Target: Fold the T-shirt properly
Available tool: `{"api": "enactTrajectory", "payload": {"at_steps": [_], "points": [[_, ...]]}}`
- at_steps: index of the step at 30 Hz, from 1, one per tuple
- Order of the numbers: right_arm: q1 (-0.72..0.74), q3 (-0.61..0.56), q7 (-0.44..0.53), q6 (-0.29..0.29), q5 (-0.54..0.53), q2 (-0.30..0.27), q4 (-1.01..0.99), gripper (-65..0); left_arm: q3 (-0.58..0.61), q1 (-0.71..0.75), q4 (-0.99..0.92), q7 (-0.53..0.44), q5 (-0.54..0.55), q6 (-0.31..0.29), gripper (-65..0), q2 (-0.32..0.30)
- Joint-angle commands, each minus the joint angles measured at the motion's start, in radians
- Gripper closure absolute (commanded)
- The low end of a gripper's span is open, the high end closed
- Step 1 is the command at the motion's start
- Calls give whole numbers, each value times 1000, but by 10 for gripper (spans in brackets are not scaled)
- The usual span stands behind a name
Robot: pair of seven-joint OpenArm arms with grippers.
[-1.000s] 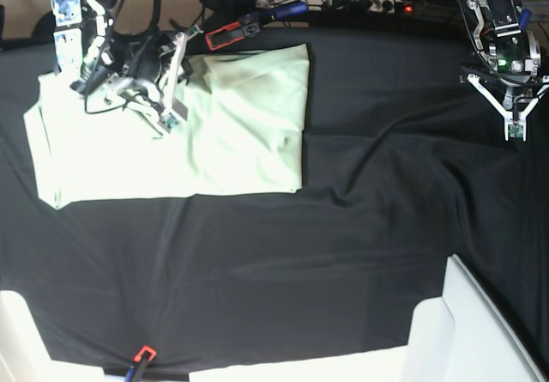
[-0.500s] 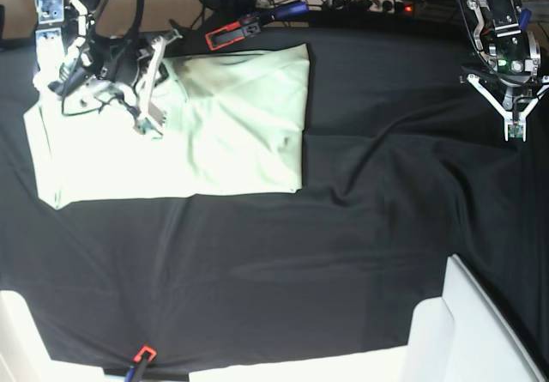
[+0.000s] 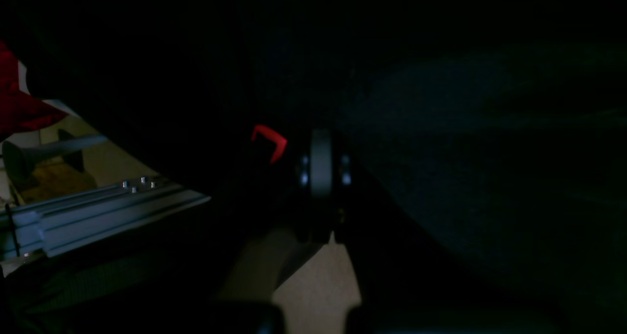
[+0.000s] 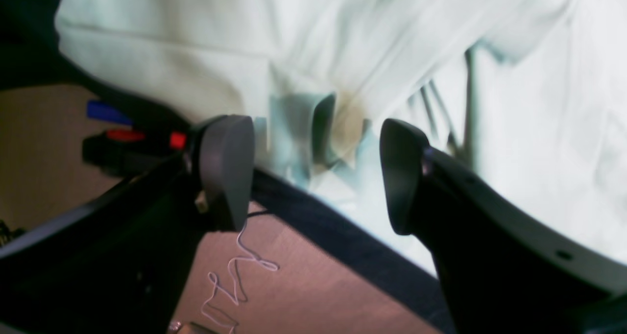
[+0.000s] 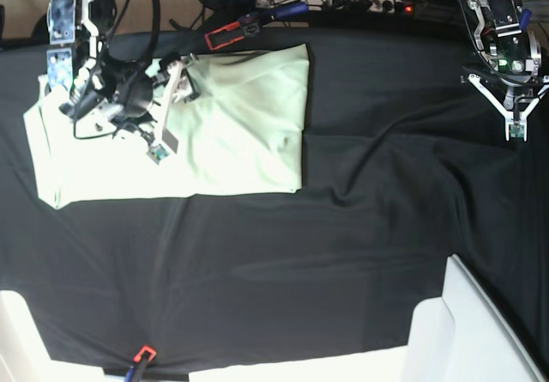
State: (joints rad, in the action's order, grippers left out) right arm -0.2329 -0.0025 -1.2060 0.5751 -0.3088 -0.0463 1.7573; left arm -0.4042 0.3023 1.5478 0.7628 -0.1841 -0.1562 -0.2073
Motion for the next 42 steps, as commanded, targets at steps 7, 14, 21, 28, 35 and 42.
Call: {"api": "enactTrajectory", "payload": {"at_steps": [7, 14, 21, 28, 35, 42], "points": [[33, 2, 15, 1, -10, -2, -29, -386, -6, -2, 13, -13, -12, 11, 0, -14], [30, 2, 36, 3, -10, 9, -96, -384, -6, -2, 13, -13, -12, 11, 0, -14], [28, 2, 47, 3, -10, 12, -98, -234, -6, -2, 13, -13, -12, 11, 0, -14], [23, 2, 41, 3, -10, 12, -98, -194, -6, -2, 13, -13, -12, 11, 0, -14], [11, 3, 39, 3, -10, 12, -99, -7, -6, -2, 13, -13, -12, 11, 0, -14], [-3, 8, 39, 3, -10, 12, -98, -7, -6, -2, 13, -13, -12, 11, 0, -14]]}}
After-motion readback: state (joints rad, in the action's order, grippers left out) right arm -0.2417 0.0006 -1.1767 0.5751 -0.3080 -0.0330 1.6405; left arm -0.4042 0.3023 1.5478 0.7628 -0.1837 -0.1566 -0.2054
